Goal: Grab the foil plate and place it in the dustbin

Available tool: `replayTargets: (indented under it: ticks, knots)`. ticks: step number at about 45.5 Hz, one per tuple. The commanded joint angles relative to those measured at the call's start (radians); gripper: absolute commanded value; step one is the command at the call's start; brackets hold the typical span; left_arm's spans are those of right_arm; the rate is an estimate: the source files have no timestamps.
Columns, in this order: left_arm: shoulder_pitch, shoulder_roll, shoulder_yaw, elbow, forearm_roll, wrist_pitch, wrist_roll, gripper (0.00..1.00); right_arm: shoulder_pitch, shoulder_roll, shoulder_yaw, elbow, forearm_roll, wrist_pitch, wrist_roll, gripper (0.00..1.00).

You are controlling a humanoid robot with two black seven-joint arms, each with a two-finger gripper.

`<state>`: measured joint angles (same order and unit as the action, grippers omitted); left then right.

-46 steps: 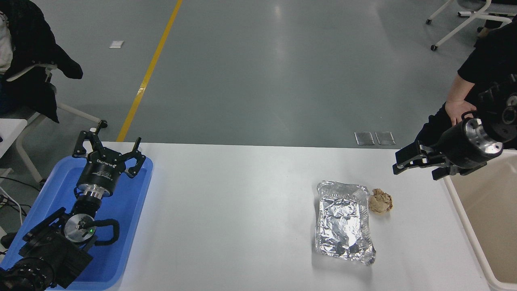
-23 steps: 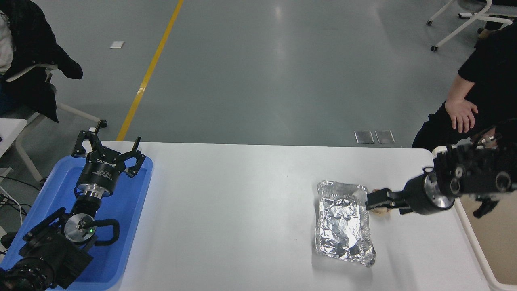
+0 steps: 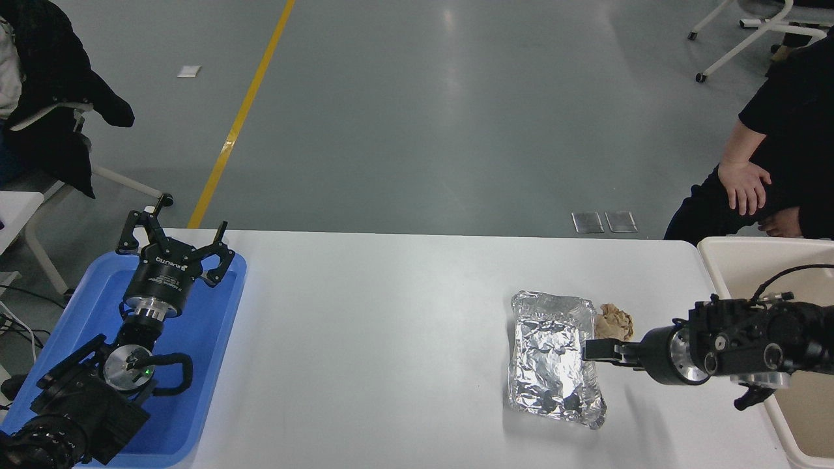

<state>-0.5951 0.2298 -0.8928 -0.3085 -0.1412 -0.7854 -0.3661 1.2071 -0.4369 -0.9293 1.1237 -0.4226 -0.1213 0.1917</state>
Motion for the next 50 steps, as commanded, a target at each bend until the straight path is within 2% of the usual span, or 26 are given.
replayTargets:
  ticks: [1,15,22,25,35,45,50]
  knots:
    - [0.000,0.000,0.000,0.000,0.000,0.000,-0.001,1.00,-0.066,0.036,0.007,-0.054,0.001,-0.069,0.002,0.93]
    - [0.000,0.000,0.000,0.000,0.000,0.000,0.001,1.00,-0.075,0.053,0.007,-0.062,0.001,-0.083,0.003,0.85]
    - [0.000,0.000,0.000,-0.001,0.000,0.000,0.001,1.00,-0.090,0.073,0.006,-0.074,0.001,-0.098,0.005,0.70]
    - [0.000,0.000,0.000,0.000,0.000,0.000,0.001,1.00,-0.090,0.075,0.006,-0.076,0.001,-0.101,0.006,0.58]
    - [0.000,0.000,0.000,0.000,0.000,0.000,-0.001,1.00,-0.092,0.084,0.004,-0.078,-0.001,-0.103,0.008,0.33]
    - [0.000,-0.001,0.000,0.000,0.000,0.000,0.001,1.00,-0.093,0.086,-0.006,-0.082,0.001,-0.103,0.008,0.27]
    - [0.000,-0.001,0.000,0.000,0.000,0.000,0.000,1.00,-0.093,0.086,-0.008,-0.082,0.001,-0.103,0.008,0.18]
